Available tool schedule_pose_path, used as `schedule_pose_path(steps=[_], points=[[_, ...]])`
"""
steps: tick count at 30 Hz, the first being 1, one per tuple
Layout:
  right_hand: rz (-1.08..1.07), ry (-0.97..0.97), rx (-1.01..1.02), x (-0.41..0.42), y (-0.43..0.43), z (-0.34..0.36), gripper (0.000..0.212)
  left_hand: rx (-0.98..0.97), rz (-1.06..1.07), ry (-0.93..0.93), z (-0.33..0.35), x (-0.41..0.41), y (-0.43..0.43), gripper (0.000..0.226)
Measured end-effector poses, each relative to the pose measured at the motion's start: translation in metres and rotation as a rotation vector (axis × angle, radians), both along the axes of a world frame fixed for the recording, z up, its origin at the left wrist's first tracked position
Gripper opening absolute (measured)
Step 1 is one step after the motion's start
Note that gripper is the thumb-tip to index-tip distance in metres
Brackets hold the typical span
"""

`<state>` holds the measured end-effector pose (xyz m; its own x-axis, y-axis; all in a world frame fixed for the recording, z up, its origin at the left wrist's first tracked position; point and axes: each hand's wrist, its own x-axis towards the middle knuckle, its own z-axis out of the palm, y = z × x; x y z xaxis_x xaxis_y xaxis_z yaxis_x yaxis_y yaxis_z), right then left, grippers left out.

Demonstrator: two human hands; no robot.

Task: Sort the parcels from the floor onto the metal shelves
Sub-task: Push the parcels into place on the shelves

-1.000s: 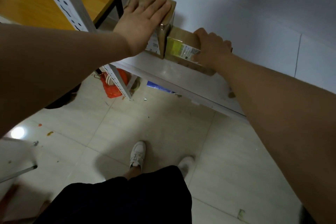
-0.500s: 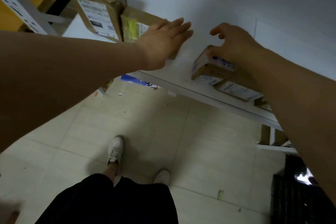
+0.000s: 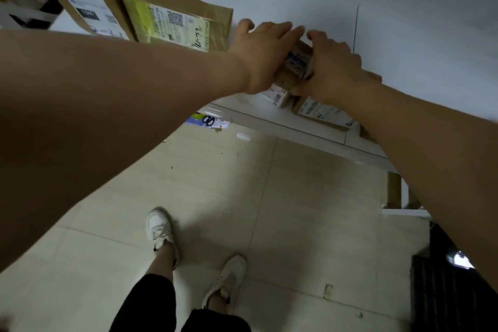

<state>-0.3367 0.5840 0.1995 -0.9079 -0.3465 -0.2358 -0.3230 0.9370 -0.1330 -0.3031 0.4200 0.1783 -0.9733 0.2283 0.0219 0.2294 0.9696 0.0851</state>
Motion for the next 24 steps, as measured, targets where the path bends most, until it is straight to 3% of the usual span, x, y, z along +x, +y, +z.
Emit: schedule_pose_path(steps=[3, 8, 16, 24], points=[[0.012, -0.018, 0.056, 0.005, -0.011, -0.006, 0.124, -0.081, -0.026, -0.020, 0.000, -0.008, -0.011, 0.096], [0.061, 0.037, -0.003, 0.006, -0.023, -0.013, 0.110, -0.173, -0.081, 0.061, 0.007, -0.020, -0.026, 0.093], [-0.002, -0.035, -0.206, -0.015, -0.043, -0.020, 0.095, -0.119, -0.006, 0.055, 0.011, -0.033, -0.038, 0.079], [-0.013, -0.051, -0.263, -0.027, -0.055, -0.015, 0.099, -0.044, -0.008, 0.043, 0.019, -0.048, -0.054, 0.079]])
